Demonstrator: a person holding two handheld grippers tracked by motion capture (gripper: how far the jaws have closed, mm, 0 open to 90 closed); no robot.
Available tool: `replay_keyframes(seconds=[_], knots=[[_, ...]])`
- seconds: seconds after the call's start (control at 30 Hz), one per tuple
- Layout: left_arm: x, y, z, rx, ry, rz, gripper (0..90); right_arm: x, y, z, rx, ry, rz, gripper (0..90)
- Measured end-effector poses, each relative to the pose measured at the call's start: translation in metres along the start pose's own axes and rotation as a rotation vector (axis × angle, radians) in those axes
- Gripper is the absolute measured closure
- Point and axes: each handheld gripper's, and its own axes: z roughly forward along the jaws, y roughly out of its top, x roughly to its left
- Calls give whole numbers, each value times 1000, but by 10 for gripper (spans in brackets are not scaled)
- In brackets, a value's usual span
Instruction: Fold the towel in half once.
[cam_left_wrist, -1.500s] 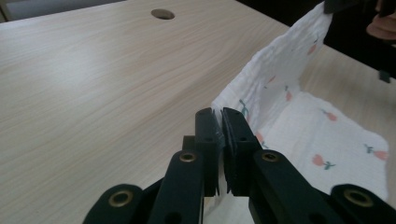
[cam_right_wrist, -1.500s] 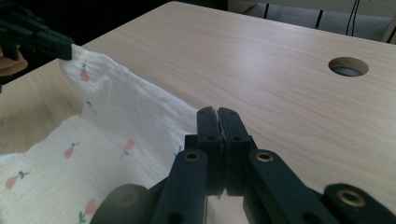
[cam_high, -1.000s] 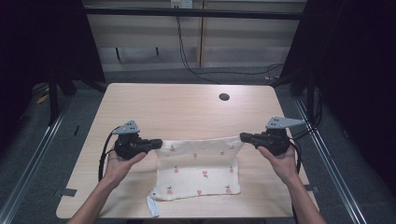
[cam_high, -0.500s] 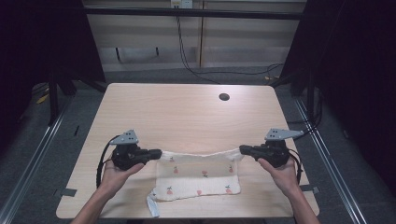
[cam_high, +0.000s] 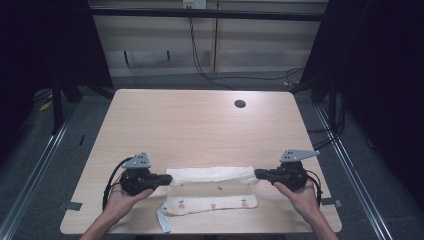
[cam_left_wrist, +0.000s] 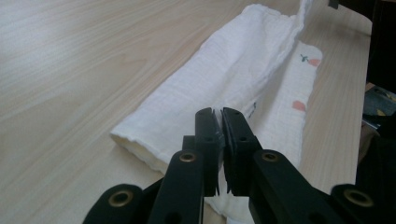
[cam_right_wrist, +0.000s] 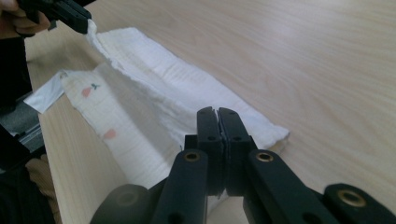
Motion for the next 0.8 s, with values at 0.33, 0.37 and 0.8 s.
replay_keyframes(seconds=[0.33, 0.37, 0.8], knots=[[-12, -14, 4, 57, -38, 22, 850, 8, -23, 2, 36, -14, 15, 888], [-12, -15, 5, 63, -44, 16, 849, 8, -24, 3, 44, -16, 11, 887], [-19, -28, 15, 138, -47, 21, 800, 18, -37, 5, 110, -13, -20, 833]])
